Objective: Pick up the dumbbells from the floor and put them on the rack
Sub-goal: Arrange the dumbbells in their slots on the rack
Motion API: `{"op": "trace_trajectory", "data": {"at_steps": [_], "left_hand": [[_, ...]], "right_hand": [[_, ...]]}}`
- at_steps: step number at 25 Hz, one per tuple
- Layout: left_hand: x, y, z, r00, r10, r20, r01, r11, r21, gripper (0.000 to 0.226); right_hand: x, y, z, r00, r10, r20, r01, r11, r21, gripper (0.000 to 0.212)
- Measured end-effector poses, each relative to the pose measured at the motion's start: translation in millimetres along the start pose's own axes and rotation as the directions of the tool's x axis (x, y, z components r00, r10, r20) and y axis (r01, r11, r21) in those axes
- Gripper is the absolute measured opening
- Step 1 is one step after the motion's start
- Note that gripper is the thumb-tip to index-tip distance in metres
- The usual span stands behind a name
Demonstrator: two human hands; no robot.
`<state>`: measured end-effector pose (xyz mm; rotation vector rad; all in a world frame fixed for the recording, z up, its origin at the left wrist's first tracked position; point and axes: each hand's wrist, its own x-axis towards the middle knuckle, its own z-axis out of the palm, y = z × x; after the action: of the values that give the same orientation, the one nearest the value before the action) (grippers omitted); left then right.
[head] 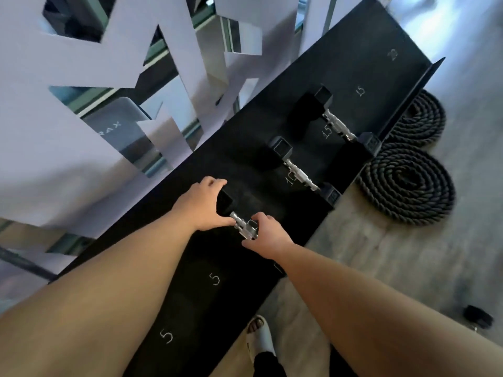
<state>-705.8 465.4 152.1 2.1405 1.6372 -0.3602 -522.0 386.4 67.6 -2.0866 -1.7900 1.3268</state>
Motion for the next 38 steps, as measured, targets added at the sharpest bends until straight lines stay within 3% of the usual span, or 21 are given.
{"op": "trace_trajectory", "data": {"at_steps": [4, 10, 22, 29, 38], "left_hand": [[15.2, -1.6, 25.6, 0.999, -0.042, -0.017, 0.042, 0.999, 0.005, 0.112], [21.0, -7.0, 33.7, 0.998, -0.024, -0.057, 0.024, 1.000, 0.012, 0.102], [23.5, -13.4, 44.5, 0.992, -0.008, -0.124, 0.006, 1.000, -0.015, 0.105], [15.3, -8.0, 36.4, 0.995, 0.003, -0.095, -0.005, 1.000, -0.025, 0.100], [4.5, 9.6, -40.9, 0.985, 0.087, -0.149, -0.080, 0.996, 0.049, 0.097]], "right_hand": [[11.8, 8.1, 20.2, 1.000, -0.009, -0.008, 0.008, 0.995, -0.102, 0.067], [21.2, 4.6, 24.2, 0.999, 0.034, 0.010, -0.033, 0.995, -0.094, 0.023], [22.2, 4.3, 27.8, 0.999, 0.040, -0.023, -0.043, 0.991, -0.124, 0.025], [17.1, -7.1, 21.1, 0.997, 0.079, 0.012, -0.078, 0.995, -0.065, 0.021], [-9.2, -38.3, -30.7, 0.999, 0.023, -0.026, -0.023, 0.999, 0.025, 0.022]]}}
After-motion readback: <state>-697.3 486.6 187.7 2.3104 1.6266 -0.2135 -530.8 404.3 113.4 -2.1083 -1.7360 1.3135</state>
